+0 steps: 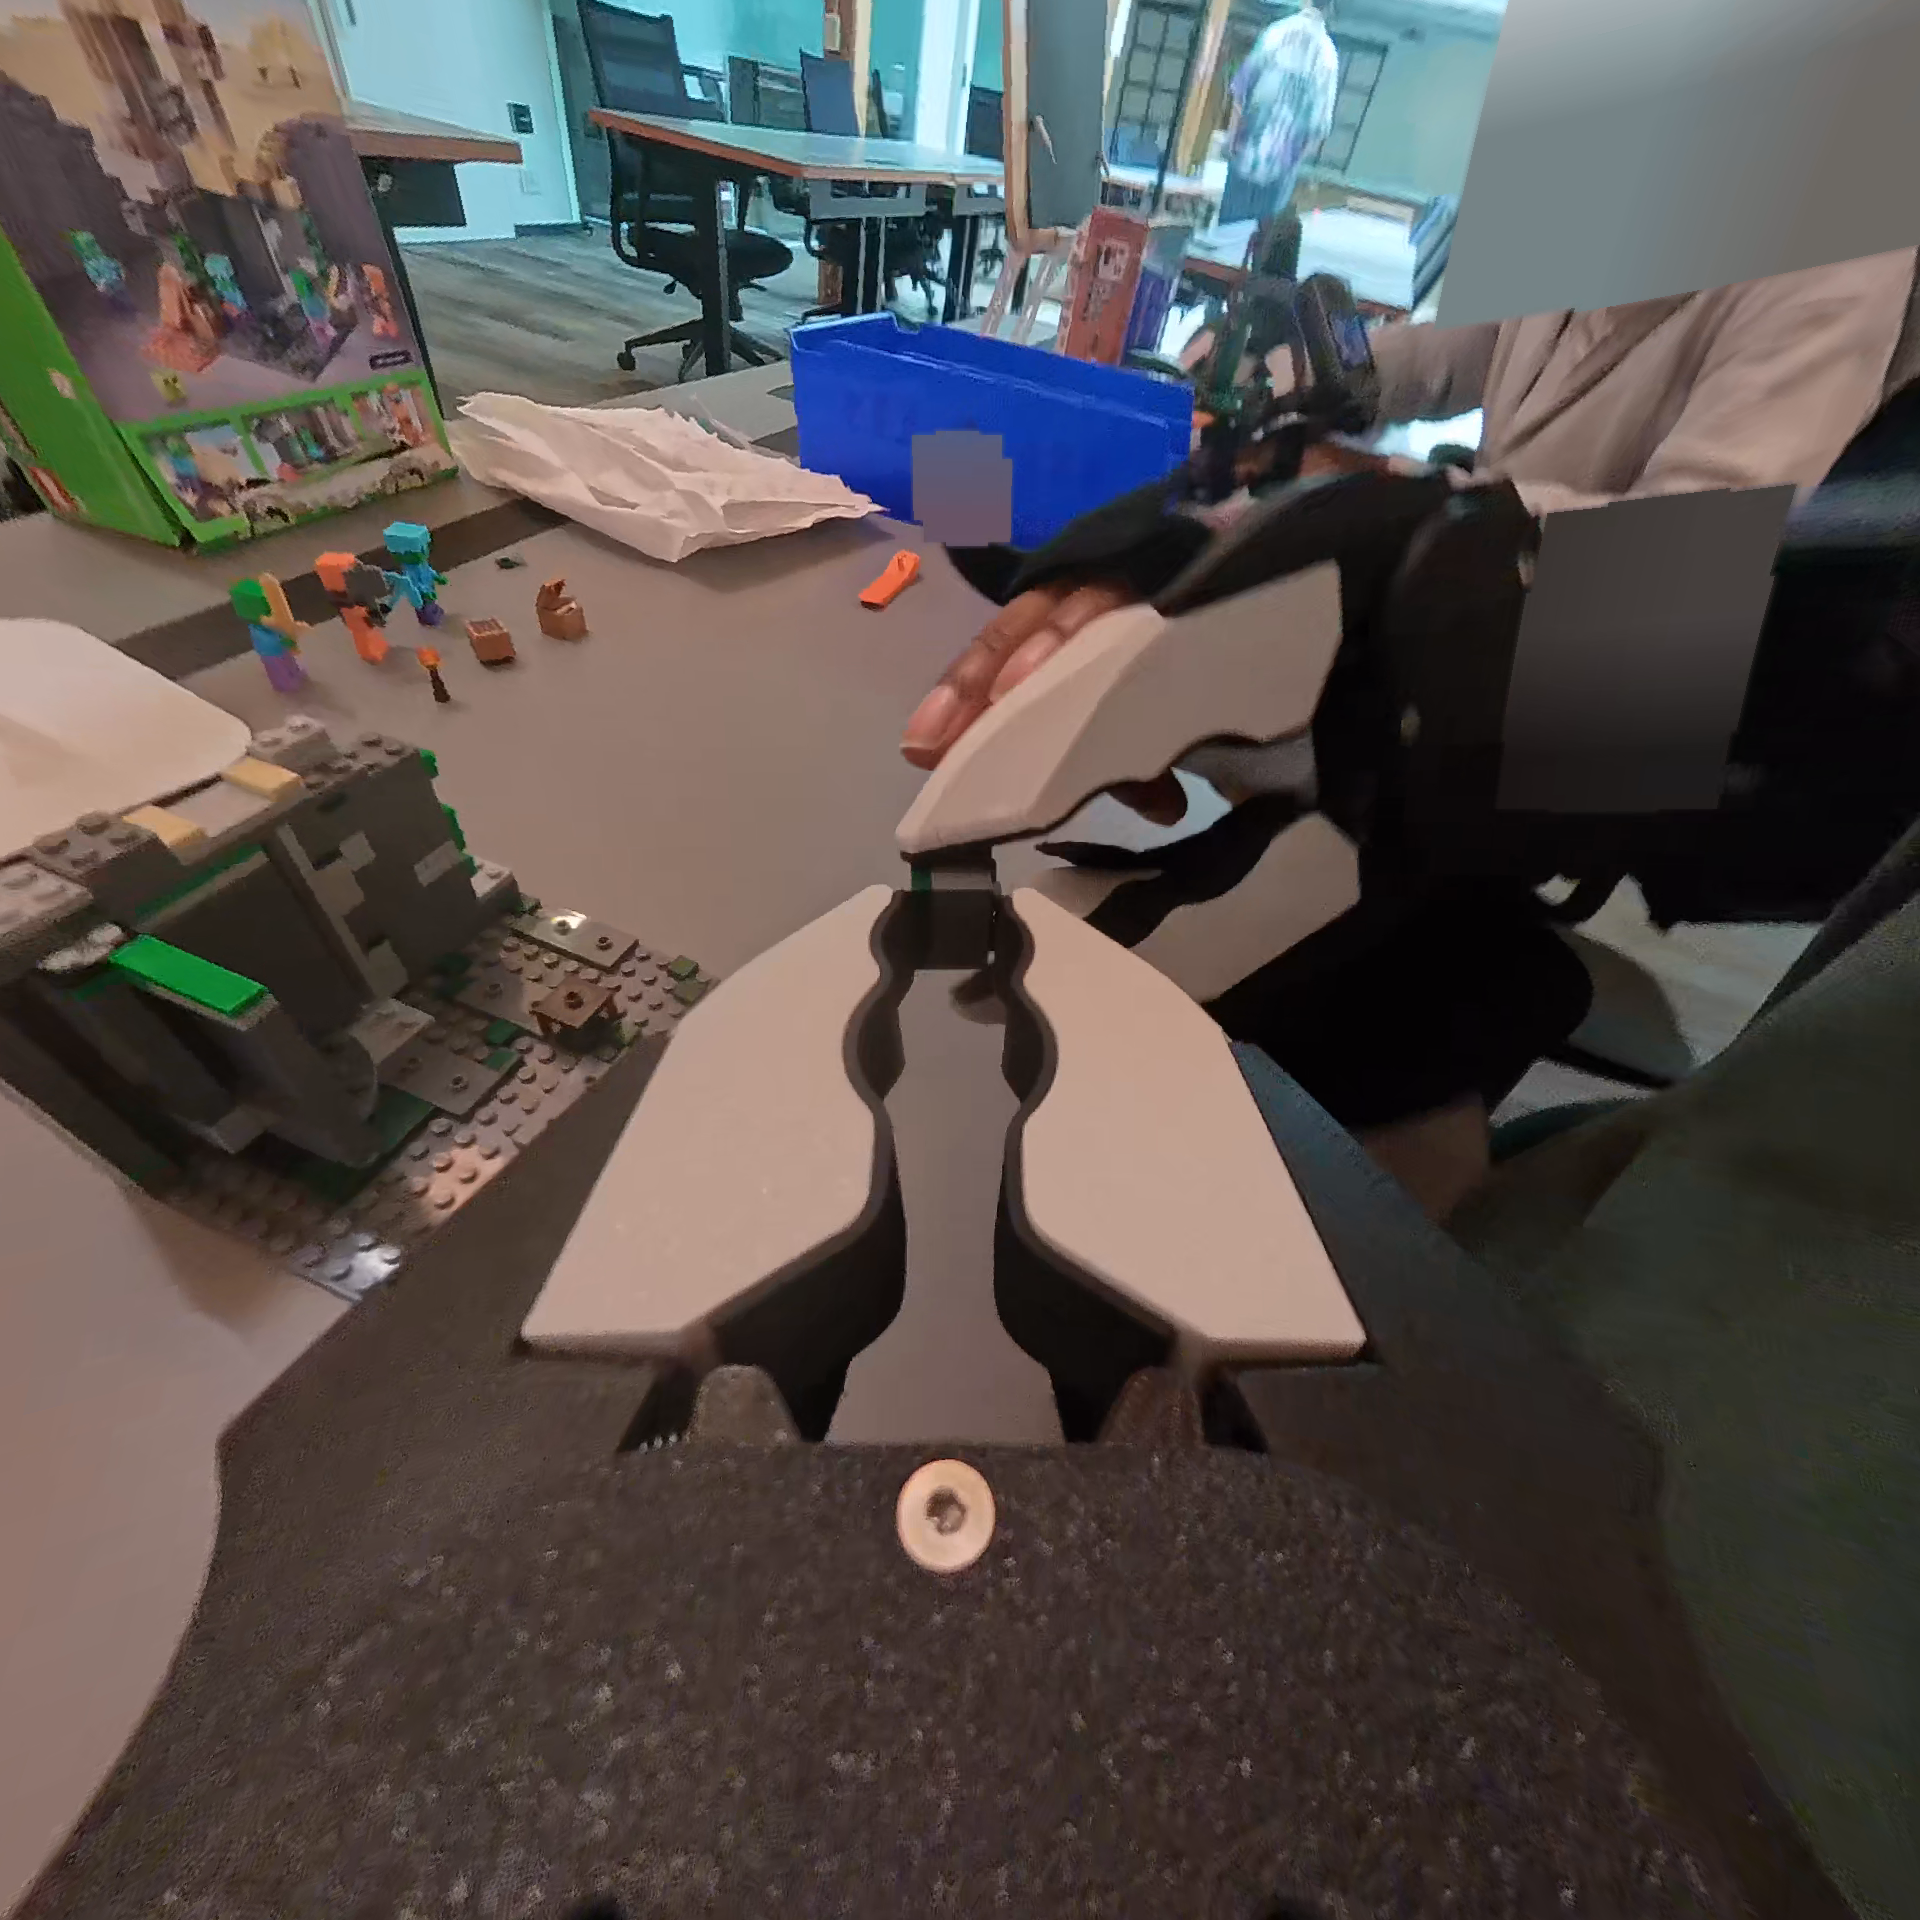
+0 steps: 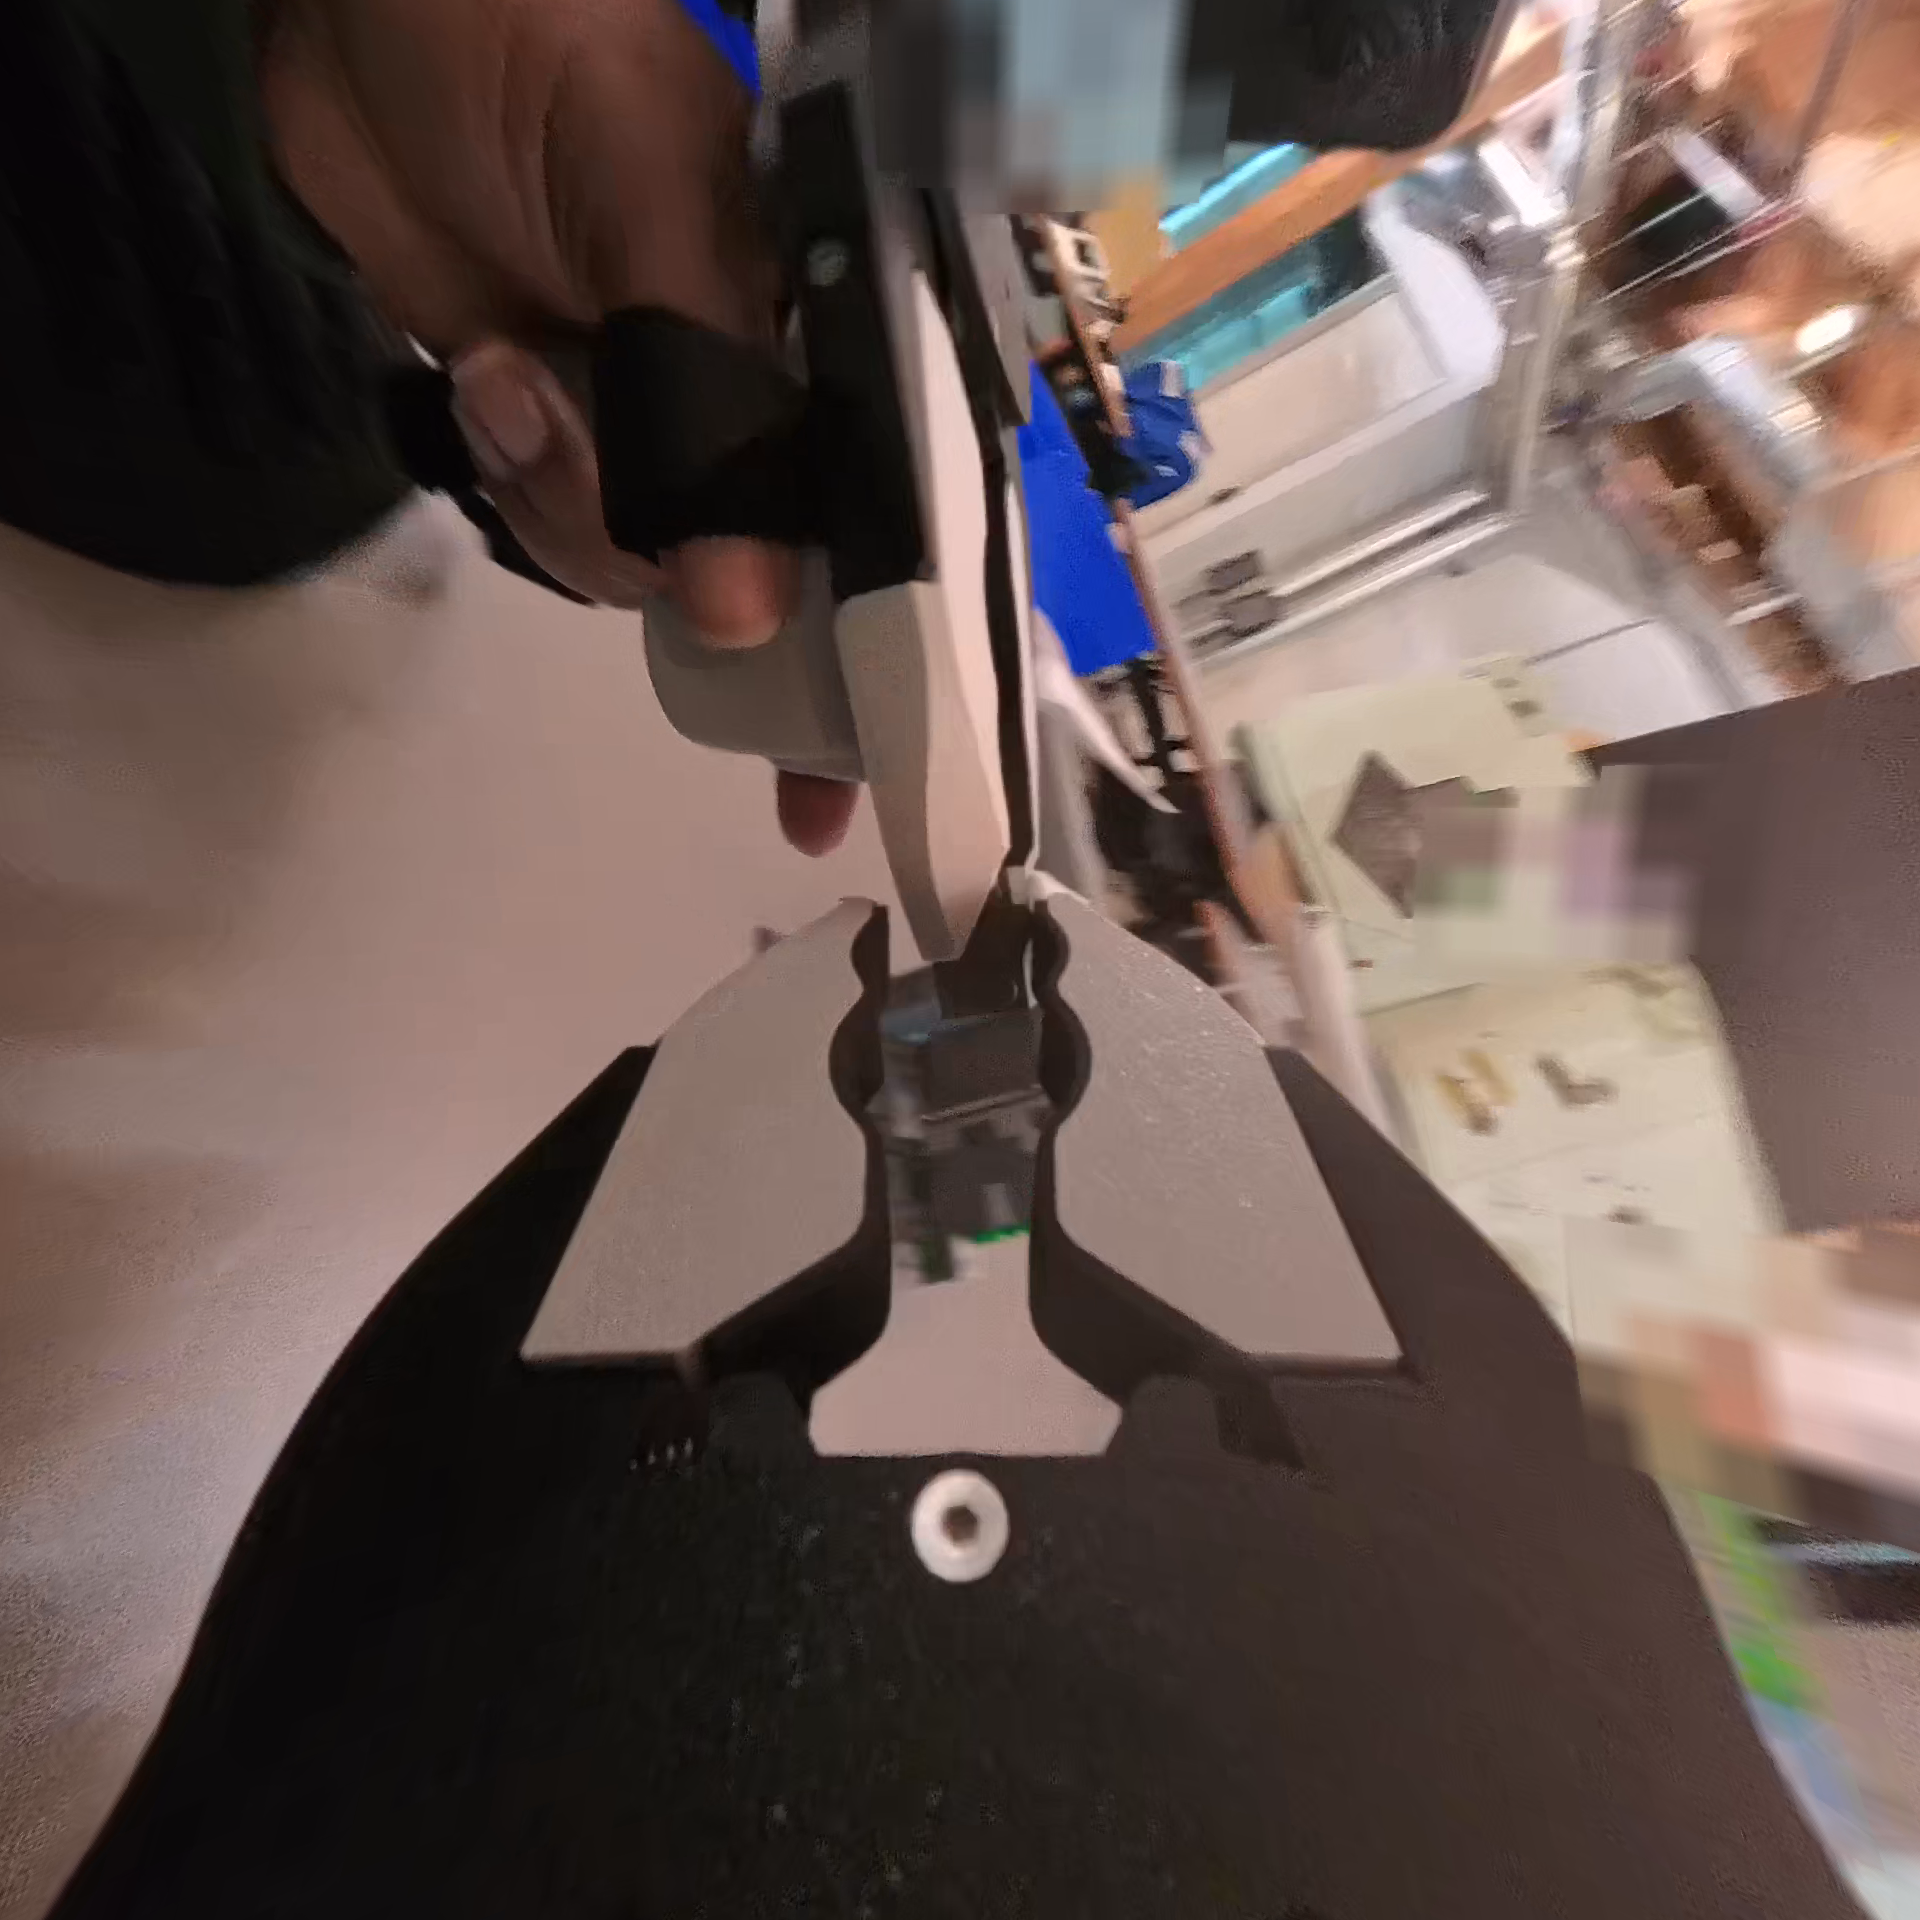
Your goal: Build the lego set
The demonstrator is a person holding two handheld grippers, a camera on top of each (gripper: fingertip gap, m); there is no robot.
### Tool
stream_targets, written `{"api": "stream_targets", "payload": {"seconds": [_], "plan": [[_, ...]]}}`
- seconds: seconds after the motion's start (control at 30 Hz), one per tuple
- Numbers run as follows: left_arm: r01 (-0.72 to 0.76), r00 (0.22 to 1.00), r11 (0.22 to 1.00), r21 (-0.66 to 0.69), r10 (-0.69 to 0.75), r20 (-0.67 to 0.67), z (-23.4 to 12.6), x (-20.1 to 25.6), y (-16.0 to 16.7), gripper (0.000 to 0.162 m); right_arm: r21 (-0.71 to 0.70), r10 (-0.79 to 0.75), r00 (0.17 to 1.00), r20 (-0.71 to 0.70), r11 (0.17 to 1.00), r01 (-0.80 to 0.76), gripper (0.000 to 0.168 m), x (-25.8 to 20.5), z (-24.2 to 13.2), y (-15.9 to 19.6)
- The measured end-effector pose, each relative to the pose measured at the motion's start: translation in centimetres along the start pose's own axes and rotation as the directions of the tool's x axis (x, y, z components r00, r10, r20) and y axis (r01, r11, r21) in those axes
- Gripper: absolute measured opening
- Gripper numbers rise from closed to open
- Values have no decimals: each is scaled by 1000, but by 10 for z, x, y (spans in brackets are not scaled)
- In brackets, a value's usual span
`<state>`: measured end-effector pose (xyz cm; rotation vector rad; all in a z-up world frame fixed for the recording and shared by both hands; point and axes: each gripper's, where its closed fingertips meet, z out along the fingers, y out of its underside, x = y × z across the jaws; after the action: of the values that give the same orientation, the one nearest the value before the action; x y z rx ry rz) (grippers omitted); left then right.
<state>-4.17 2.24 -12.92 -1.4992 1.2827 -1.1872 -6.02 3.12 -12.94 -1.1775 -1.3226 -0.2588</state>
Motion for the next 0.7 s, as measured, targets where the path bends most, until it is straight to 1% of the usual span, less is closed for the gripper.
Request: {"api": "stream_targets", "payload": {"seconds": [0.03,0.1,0.17,0.27,0.37,0.43,0.5,0.57,0.63,0.7], "plan": [[-36,999,999,-7,36,-10,-1,3,1,16,25,85,995,51,996,-86,27,-1,-3,-1],[-101,995,995,-10,101,-20,-3,6,1,16,49,239,958,157,967,-249,30,-2,-8,-2],[-161,987,987,-15,160,-28,-6,9,2,16,48,350,903,250,927,-372,30,-2,-13,-1],[-275,961,960,-43,274,-39,-6,16,5,16,22,415,826,382,889,-457,29,-9,-18,-4],[-405,914,911,-77,403,-40,-5,21,9,16,6,398,790,466,892,-452,26,-17,-20,-6],[-467,884,879,-99,466,-34,-5,21,9,16,16,367,791,490,903,-429,19,-19,-22,-7],[-520,854,846,-120,520,-37,-6,22,11,16,33,325,815,479,922,-386,12,-19,-21,-7],[-561,826,817,-135,562,-30,-7,22,11,15,44,301,828,474,931,-363,12,-20,-21,-7],[-573,818,810,-127,576,-20,-9,22,9,15,63,296,835,464,929,-364,12,-18,-20,-9],[-581,810,802,-136,586,-1,-11,19,7,21,75,290,843,453,930,-360,12,-17,-20,-9]]}}
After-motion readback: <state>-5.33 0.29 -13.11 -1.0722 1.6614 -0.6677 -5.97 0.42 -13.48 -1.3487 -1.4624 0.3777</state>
